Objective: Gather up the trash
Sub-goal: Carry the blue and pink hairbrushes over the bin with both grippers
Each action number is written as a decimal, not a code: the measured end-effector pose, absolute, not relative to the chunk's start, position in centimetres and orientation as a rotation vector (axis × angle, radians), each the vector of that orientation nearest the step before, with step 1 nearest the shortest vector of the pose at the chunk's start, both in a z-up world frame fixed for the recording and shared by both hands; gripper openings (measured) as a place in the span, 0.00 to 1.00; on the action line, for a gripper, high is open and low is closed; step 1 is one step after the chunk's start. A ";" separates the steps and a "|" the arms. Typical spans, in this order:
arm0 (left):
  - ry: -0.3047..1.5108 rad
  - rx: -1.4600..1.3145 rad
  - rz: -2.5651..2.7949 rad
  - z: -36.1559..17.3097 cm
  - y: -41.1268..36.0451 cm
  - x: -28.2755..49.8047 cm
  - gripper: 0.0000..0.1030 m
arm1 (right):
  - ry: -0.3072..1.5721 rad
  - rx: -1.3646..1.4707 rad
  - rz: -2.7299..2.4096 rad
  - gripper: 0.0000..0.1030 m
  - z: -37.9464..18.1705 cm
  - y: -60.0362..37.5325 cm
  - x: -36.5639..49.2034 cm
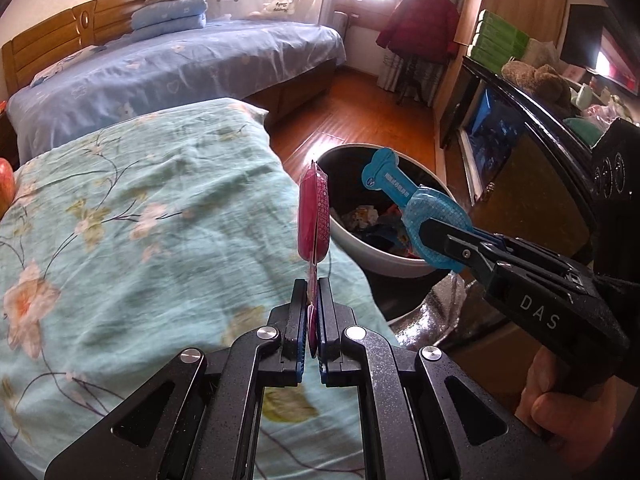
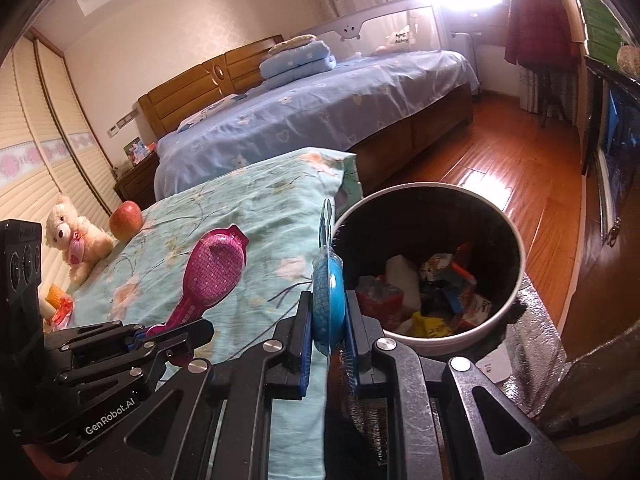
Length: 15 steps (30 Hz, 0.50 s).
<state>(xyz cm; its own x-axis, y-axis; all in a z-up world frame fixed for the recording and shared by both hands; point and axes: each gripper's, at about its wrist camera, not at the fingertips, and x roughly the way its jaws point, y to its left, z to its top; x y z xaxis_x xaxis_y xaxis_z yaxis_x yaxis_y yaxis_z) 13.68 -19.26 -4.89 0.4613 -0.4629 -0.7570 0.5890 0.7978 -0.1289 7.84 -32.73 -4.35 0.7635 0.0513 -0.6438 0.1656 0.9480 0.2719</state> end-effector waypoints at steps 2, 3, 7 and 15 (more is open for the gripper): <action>0.879 0.162 -0.655 -4.9 -19.6 13.7 0.04 | 0.701 0.328 -0.073 0.14 -4.4 -33.1 7.8; 0.880 0.164 -0.657 -4.9 -19.7 13.7 0.04 | 0.701 0.329 -0.076 0.14 -4.4 -33.3 7.6; 0.884 0.165 -0.664 -5.0 -20.3 13.8 0.04 | 0.700 0.334 -0.089 0.14 -4.5 -34.0 7.6; 0.886 0.173 -0.680 -5.1 -21.6 14.2 0.04 | 0.705 0.345 -0.118 0.14 -5.0 -35.5 7.5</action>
<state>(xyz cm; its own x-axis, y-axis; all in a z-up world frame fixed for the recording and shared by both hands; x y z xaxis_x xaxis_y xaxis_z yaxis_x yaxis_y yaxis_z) 14.19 -21.55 -5.08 0.4399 -0.4753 -0.7620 0.6131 0.7789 -0.1319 7.49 -35.45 -4.96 0.7575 0.0093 -0.6528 0.2213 0.9371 0.2700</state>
